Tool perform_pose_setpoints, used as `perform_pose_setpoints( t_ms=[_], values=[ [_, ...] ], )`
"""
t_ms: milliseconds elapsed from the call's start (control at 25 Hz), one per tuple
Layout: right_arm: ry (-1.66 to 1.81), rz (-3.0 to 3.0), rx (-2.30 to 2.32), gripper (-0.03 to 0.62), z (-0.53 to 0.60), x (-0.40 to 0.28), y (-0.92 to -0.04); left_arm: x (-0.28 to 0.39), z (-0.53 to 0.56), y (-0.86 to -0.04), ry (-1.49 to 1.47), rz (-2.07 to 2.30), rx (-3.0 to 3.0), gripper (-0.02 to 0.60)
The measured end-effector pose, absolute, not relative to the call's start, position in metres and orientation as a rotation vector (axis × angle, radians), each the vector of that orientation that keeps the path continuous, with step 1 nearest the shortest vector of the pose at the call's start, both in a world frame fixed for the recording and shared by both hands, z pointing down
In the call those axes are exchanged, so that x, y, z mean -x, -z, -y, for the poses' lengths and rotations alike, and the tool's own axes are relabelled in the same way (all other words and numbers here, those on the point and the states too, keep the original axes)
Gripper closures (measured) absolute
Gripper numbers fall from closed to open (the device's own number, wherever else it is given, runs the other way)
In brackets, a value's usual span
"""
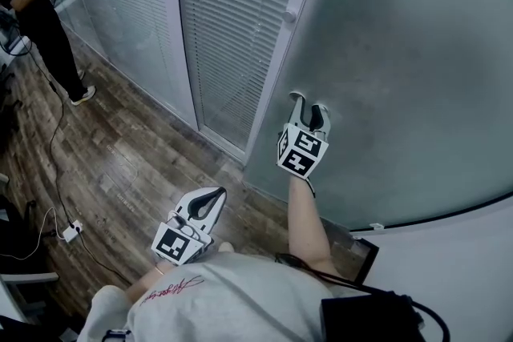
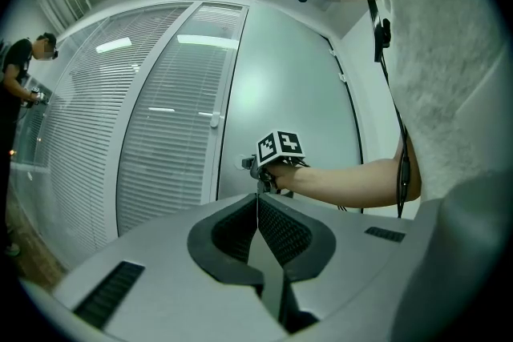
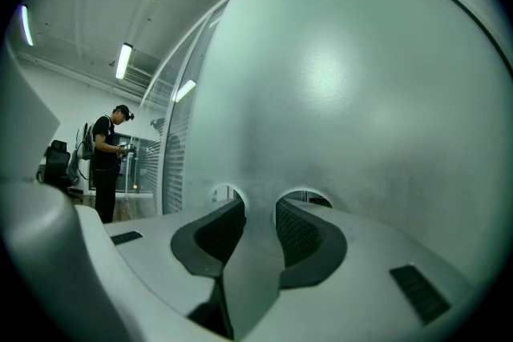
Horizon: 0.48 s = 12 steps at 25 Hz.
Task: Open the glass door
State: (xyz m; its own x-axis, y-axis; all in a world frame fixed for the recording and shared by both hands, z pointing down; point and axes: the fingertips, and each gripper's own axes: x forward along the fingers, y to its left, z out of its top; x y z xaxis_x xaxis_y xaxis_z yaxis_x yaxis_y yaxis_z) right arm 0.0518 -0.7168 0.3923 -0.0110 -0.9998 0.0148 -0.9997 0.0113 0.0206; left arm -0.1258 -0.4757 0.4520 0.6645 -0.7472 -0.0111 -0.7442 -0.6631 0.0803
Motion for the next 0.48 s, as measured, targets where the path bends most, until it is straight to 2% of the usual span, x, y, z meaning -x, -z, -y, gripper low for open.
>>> perform_pose_setpoints(
  t_ms=[480],
  values=[
    [0.025, 2.265, -2.149, 0.465, 0.684, -0.039, -0.384, 0.119, 0.457, -0.446, 0.102, 1.222, -2.795, 0.563]
  ],
)
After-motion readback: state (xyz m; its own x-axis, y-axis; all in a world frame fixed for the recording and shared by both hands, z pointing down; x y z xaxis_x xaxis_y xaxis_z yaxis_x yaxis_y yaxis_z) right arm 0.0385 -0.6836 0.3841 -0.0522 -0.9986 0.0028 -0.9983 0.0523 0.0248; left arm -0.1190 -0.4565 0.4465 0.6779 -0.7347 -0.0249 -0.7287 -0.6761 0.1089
